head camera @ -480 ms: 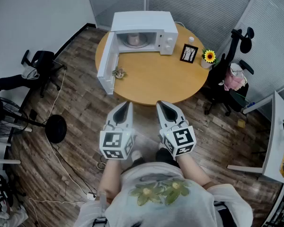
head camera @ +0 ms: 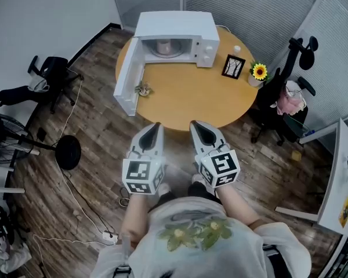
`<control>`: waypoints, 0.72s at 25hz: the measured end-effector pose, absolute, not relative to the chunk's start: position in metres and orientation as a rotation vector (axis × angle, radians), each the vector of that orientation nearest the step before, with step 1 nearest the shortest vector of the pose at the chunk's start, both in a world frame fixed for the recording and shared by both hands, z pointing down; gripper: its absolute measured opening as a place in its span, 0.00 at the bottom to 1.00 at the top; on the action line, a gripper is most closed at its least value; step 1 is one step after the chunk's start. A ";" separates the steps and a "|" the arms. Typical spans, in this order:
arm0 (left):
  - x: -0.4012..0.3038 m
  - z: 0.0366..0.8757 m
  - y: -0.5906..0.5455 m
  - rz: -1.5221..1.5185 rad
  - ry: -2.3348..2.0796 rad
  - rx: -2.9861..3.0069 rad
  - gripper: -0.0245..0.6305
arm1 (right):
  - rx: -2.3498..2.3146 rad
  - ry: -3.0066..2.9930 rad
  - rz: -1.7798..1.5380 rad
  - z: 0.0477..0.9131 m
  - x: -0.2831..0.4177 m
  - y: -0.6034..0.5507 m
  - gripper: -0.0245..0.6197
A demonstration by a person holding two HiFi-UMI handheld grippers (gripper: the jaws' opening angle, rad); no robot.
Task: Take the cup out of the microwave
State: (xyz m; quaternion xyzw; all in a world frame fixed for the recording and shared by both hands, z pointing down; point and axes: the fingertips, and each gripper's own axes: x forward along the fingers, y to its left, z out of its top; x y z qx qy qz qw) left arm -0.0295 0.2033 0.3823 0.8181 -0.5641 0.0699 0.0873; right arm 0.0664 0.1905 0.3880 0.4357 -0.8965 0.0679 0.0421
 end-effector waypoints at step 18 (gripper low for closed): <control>0.013 0.396 0.145 0.209 -1.805 2.309 0.04 | 1.221 -2.844 0.182 0.376 0.108 0.107 0.43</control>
